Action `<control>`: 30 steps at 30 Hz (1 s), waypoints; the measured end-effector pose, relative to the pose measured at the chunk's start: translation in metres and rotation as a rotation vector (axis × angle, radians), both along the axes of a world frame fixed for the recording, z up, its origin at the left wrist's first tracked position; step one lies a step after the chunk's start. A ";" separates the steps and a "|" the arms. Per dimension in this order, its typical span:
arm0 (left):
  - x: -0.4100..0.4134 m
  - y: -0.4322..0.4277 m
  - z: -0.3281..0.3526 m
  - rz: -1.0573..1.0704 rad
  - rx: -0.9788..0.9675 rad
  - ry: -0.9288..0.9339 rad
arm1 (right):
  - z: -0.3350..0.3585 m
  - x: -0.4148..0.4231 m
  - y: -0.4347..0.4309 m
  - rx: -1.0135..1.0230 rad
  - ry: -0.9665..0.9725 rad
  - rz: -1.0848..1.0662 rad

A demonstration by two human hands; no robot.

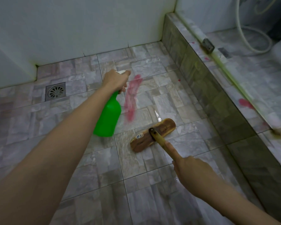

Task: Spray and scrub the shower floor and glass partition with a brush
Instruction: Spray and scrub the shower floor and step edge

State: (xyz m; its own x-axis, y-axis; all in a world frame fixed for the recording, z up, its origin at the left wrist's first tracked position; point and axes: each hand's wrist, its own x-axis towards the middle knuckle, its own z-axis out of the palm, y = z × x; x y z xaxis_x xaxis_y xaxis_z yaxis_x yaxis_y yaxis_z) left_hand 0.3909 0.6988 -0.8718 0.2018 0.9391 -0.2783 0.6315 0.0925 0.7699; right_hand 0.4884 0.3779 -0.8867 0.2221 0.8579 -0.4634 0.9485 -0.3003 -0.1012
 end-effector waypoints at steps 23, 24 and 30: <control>-0.148 -0.188 0.027 -0.087 -0.177 -0.163 | 0.041 0.007 -0.007 0.051 0.009 0.138; -0.149 -0.188 0.030 -0.084 -0.165 -0.170 | 0.047 0.013 -0.011 0.025 0.027 0.145; -0.144 -0.195 0.039 -0.106 -0.140 -0.156 | 0.068 0.017 -0.043 -0.153 -0.013 0.174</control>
